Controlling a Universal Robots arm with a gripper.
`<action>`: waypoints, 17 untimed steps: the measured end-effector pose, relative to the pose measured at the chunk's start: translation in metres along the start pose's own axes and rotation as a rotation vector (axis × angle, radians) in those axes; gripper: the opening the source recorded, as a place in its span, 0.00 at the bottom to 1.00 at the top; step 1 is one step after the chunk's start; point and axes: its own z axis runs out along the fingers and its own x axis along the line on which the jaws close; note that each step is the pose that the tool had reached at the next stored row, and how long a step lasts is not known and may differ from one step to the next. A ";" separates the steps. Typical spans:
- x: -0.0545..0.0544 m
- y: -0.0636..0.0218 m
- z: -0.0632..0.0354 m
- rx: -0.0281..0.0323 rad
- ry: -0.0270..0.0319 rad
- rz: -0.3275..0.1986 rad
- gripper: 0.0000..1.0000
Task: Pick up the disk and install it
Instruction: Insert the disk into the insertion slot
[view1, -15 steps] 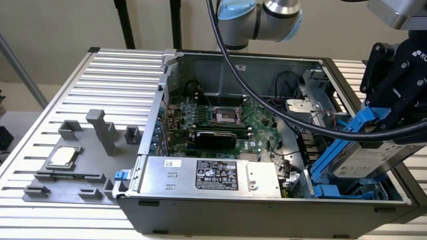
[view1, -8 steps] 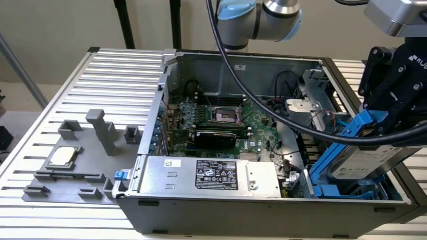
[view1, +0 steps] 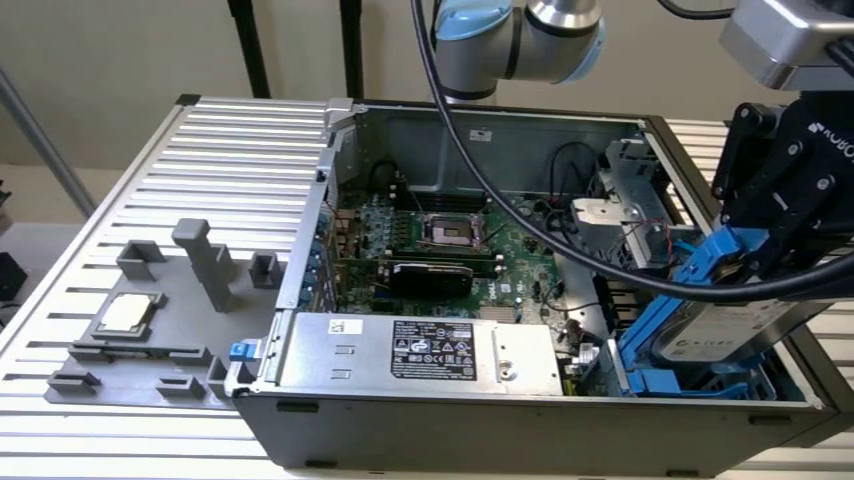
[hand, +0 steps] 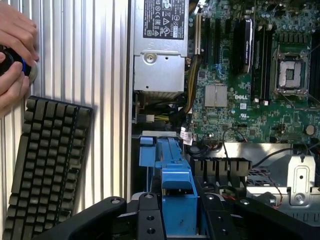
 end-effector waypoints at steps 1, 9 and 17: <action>0.000 0.0000 0.0009 0.0000 -0.0005 0.000 0.33; -0.002 -0.0001 0.0062 0.0000 -0.0045 0.000 0.33; -0.004 -0.0002 0.0114 0.0000 -0.0077 0.000 0.33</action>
